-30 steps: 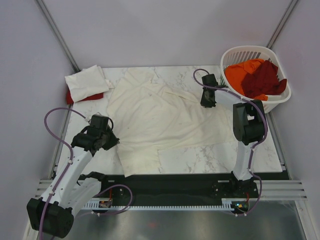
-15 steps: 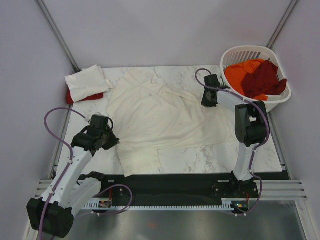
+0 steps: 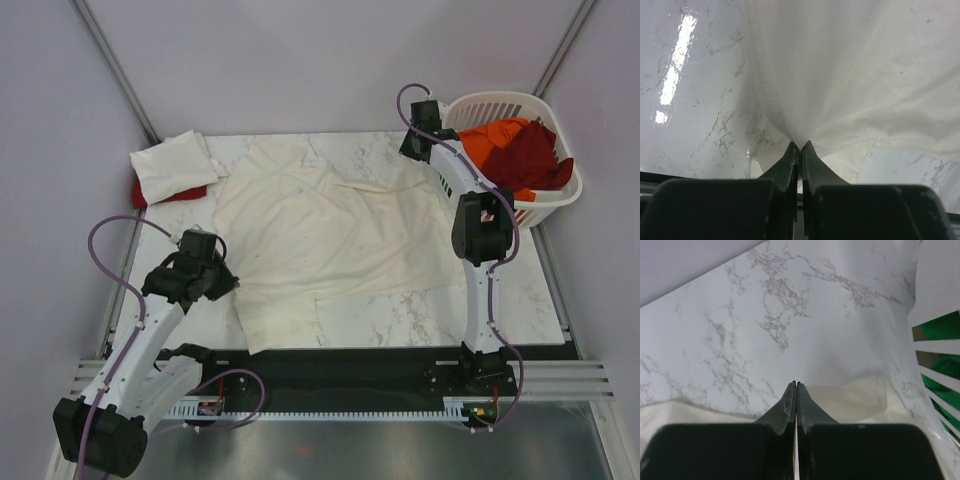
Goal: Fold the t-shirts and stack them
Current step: Flatten the tshirt out
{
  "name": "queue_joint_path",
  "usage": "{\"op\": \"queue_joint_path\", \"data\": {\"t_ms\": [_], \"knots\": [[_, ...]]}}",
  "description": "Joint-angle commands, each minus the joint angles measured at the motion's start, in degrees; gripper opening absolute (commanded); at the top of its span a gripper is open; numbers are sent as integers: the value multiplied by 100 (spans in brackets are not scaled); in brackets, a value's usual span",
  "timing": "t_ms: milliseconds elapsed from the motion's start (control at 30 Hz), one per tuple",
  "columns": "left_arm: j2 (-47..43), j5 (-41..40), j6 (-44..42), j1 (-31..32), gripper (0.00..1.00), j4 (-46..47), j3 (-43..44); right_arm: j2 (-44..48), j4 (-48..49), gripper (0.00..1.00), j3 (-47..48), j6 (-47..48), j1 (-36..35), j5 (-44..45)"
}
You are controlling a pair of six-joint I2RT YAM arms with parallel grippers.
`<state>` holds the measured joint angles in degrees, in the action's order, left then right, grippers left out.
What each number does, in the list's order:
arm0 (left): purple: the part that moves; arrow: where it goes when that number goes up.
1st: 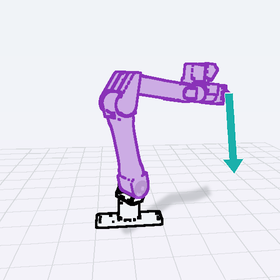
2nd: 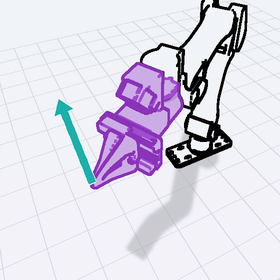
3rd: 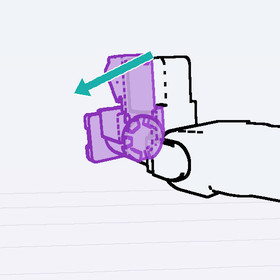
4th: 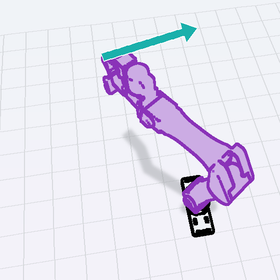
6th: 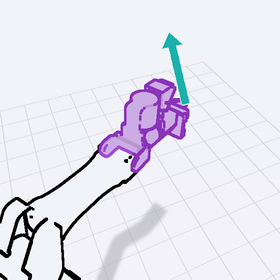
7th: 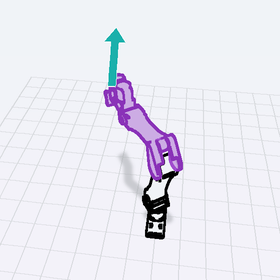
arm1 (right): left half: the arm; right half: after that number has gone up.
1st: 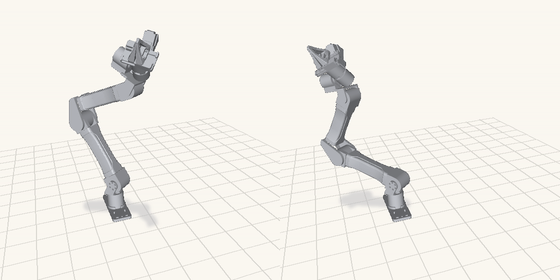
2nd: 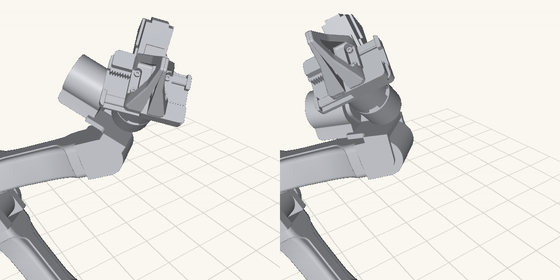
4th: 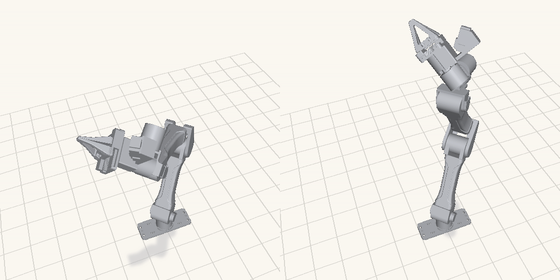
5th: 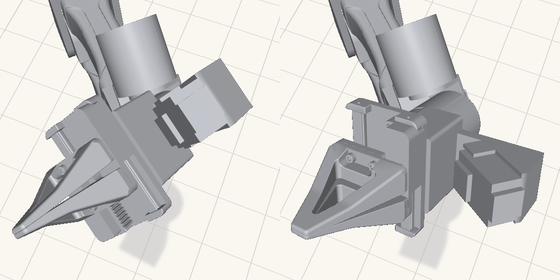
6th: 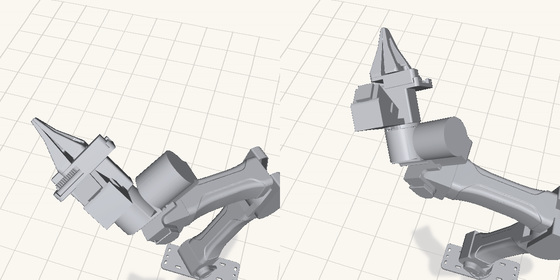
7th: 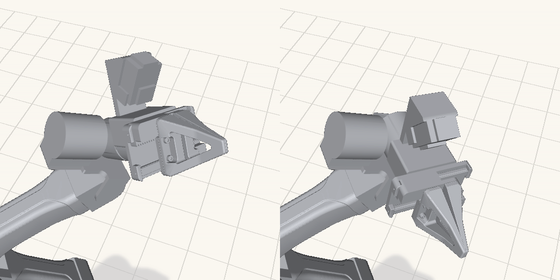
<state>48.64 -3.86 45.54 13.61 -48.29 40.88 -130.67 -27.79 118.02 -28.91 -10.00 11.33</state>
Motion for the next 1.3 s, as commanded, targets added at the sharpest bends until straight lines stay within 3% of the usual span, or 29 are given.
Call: {"op": "queue_joint_path", "data": {"t_ms": [0,467,933,1033,1067,1133,1167,1267], "knots": [[13,87,69,2,2,4,157,-738,-402,0,633,-273,208,185],[31,96,210,-7,2,-136,174,-1979,-192,0,2058,-467,727,466],[-136,34,438,-7,2,-673,376,-2226,2084,0,1971,-388,771,554],[-57,8,473,-7,2,-682,368,-2305,2269,5,2006,-423,763,528],[-31,8,473,-7,2,-681,359,-2331,2365,14,2006,-423,771,493],[13,16,482,-7,2,-699,359,-2393,2410,20,2006,-397,780,457],[22,25,491,-7,2,-708,350,-2419,2427,30,2015,-370,772,475],[-21,60,535,-7,2,-760,341,-2323,2270,43,1901,-300,771,1018]]}}
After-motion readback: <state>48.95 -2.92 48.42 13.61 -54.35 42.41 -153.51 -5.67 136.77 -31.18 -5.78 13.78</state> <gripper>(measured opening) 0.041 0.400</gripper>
